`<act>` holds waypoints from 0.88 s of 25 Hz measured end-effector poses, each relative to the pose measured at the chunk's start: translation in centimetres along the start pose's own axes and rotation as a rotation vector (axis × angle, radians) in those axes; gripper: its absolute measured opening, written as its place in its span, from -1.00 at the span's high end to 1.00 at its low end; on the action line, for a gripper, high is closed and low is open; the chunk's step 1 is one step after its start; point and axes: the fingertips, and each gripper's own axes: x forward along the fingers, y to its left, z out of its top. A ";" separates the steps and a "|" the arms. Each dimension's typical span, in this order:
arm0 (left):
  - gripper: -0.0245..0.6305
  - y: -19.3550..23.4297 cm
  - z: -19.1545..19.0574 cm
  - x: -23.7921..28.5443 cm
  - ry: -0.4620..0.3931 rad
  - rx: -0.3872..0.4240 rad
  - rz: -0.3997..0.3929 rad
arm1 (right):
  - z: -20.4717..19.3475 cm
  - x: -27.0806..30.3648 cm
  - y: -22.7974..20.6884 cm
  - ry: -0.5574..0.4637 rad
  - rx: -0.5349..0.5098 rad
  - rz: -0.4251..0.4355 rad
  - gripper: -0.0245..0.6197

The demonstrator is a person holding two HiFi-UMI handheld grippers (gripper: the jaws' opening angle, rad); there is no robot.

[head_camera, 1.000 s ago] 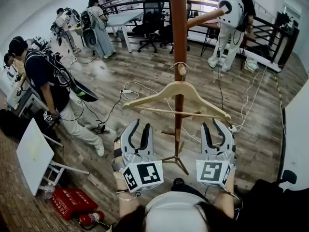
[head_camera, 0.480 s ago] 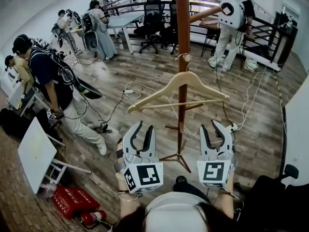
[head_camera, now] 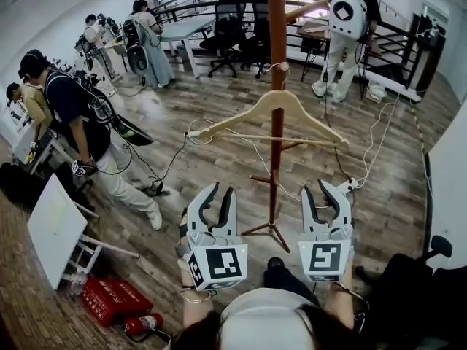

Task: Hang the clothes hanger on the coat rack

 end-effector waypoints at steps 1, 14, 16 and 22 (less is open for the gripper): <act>0.58 -0.1 0.1 -0.4 -0.005 -0.008 -0.002 | 0.1 -0.4 0.1 -0.003 0.003 0.000 0.53; 0.67 -1.4 -0.7 -5.9 -0.028 -0.094 -0.030 | 1.1 -5.5 3.1 -0.034 0.046 -0.004 0.64; 0.70 -1.7 -0.7 -6.6 -0.033 -0.109 -0.034 | 1.2 -6.1 3.3 -0.044 0.059 -0.006 0.67; 0.73 -2.4 0.2 -8.6 -0.058 -0.169 -0.051 | 0.9 -7.9 3.7 -0.066 0.148 -0.004 0.71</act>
